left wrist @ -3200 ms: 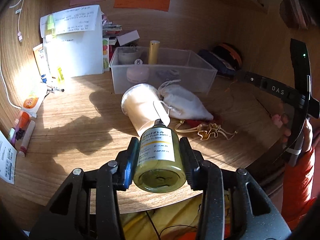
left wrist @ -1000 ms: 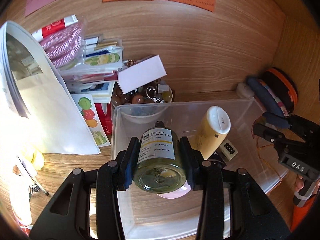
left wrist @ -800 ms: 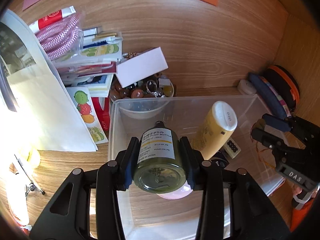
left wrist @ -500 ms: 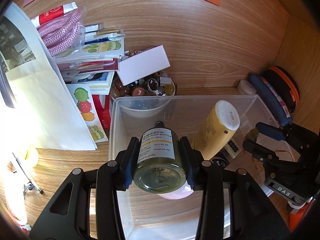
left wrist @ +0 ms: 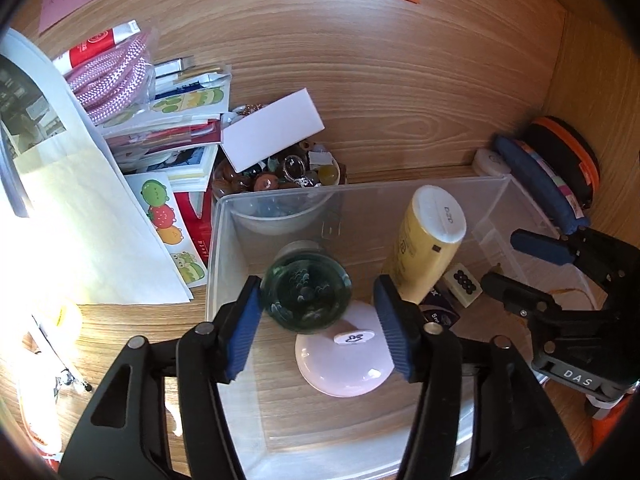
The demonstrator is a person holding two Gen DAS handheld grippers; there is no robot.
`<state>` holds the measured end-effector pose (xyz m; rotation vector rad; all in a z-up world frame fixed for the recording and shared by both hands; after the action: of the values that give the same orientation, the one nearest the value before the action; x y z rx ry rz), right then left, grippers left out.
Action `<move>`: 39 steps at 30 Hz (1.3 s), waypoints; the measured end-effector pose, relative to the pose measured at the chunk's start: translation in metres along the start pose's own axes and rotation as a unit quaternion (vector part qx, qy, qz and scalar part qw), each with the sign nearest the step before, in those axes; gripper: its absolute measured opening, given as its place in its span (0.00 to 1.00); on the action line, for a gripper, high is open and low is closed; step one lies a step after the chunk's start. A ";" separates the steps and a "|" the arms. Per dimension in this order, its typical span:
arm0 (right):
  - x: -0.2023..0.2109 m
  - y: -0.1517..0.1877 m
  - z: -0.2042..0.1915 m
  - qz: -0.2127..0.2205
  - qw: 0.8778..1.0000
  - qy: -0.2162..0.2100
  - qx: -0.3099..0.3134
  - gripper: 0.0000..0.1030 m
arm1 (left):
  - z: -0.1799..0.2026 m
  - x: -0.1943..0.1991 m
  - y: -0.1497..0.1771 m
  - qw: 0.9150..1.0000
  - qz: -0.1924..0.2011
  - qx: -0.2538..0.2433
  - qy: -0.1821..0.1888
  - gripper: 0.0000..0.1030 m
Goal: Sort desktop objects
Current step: 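Lower green bottle into bin with left tool while right tool drops gourd into bin, then move left tool to beige cup while right tool grasps white drawstring pouch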
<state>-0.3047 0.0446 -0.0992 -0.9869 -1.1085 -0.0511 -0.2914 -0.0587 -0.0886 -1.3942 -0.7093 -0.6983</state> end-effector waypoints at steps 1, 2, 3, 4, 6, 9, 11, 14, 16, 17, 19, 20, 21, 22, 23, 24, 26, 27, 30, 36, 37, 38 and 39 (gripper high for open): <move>0.001 0.000 -0.001 0.001 1.000 -0.001 -0.001 0.48 | 0.000 0.001 0.000 1.000 0.002 0.001 0.000 0.56; 0.002 0.000 -0.001 0.002 1.000 -0.003 -0.002 0.49 | -0.001 0.002 -0.001 1.000 0.004 0.001 0.000 0.56; 0.003 0.000 -0.002 0.004 1.000 -0.004 -0.003 0.52 | -0.001 0.004 -0.001 1.000 0.007 0.000 -0.002 0.57; 0.004 0.000 -0.002 0.007 1.000 -0.001 -0.003 0.60 | -0.002 0.006 -0.001 1.000 0.011 -0.001 -0.009 0.62; 0.010 -0.002 -0.002 0.018 1.000 0.006 0.000 0.74 | -0.003 0.011 -0.002 0.999 0.023 -0.004 -0.022 0.69; 0.019 -0.005 -0.005 0.039 0.999 0.016 0.010 0.76 | -0.002 0.021 -0.005 0.999 0.038 -0.008 -0.023 0.70; 0.022 -0.006 -0.006 0.044 0.999 0.018 0.015 0.76 | -0.003 0.027 -0.007 0.999 0.045 -0.005 -0.023 0.76; 0.027 -0.007 -0.006 0.053 0.998 0.024 0.016 0.76 | -0.001 0.036 -0.009 0.998 0.054 -0.002 -0.008 0.83; 0.033 -0.009 -0.005 0.060 0.998 0.025 0.015 0.77 | 0.002 0.045 -0.010 0.998 0.064 -0.003 -0.006 0.87; 0.036 -0.009 -0.005 0.064 0.997 0.025 0.015 0.77 | 0.004 0.048 -0.011 0.998 0.069 -0.004 -0.007 0.89; 0.042 -0.012 -0.005 0.073 0.997 0.025 0.016 0.80 | 0.006 0.058 -0.010 0.997 0.078 -0.002 -0.008 0.91; 0.046 -0.013 -0.005 0.078 0.997 0.025 0.016 0.81 | 0.007 0.064 -0.009 0.997 0.082 0.002 -0.007 0.91; 0.049 -0.014 -0.006 0.081 0.996 0.024 0.017 0.81 | 0.007 0.069 -0.008 0.997 0.083 0.005 -0.005 0.91; 0.052 -0.015 -0.007 0.082 0.996 0.023 0.018 0.81 | 0.008 0.073 -0.007 0.996 0.085 0.005 -0.002 0.92; 0.055 -0.016 -0.008 0.083 0.996 0.022 0.019 0.81 | 0.009 0.079 -0.004 0.996 0.089 0.005 0.003 0.93; 0.058 -0.017 -0.009 0.084 0.996 0.021 0.017 0.81 | 0.010 0.085 -0.002 0.996 0.092 0.004 0.004 0.95; 0.065 -0.018 -0.011 0.084 0.996 0.021 0.016 0.81 | 0.010 0.096 0.003 0.995 0.100 0.001 -0.007 0.97; 0.070 -0.019 -0.012 0.084 0.996 0.023 0.016 0.81 | 0.011 0.100 0.005 0.995 0.102 -0.002 -0.012 0.97; 0.085 -0.018 -0.015 0.087 0.996 0.021 0.019 0.81 | 0.010 0.115 0.013 0.994 0.109 -0.006 -0.018 0.97; 0.132 -0.008 -0.024 0.119 0.992 0.023 0.027 0.87 | 0.012 0.138 0.039 0.993 0.121 -0.003 -0.016 0.99; 0.139 -0.005 -0.025 0.126 0.991 0.031 0.031 0.90 | 0.013 0.139 0.044 0.993 0.119 -0.003 -0.014 0.99; 0.148 -0.001 -0.027 0.135 0.989 0.044 0.035 0.91 | 0.014 0.139 0.050 0.993 0.116 -0.004 -0.012 0.99; 0.154 0.001 -0.028 0.141 0.988 0.051 0.039 0.91 | 0.016 0.139 0.056 0.994 0.113 -0.005 -0.012 0.99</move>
<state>-0.2081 0.0906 0.0153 -1.0504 -0.8636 0.1678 -0.1628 -0.0426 -0.0124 -1.4682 -0.5561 -0.5084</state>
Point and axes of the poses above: each gripper's, at about its wrist camera, not at the fingertips, and x roughly against the way its jaws point, z to its right, y to its underside, the point moved 10 cm from there along -x, roughly the way its jaws point, and after that the axes turned 6 degrees about -z, right-handed, at the moved point
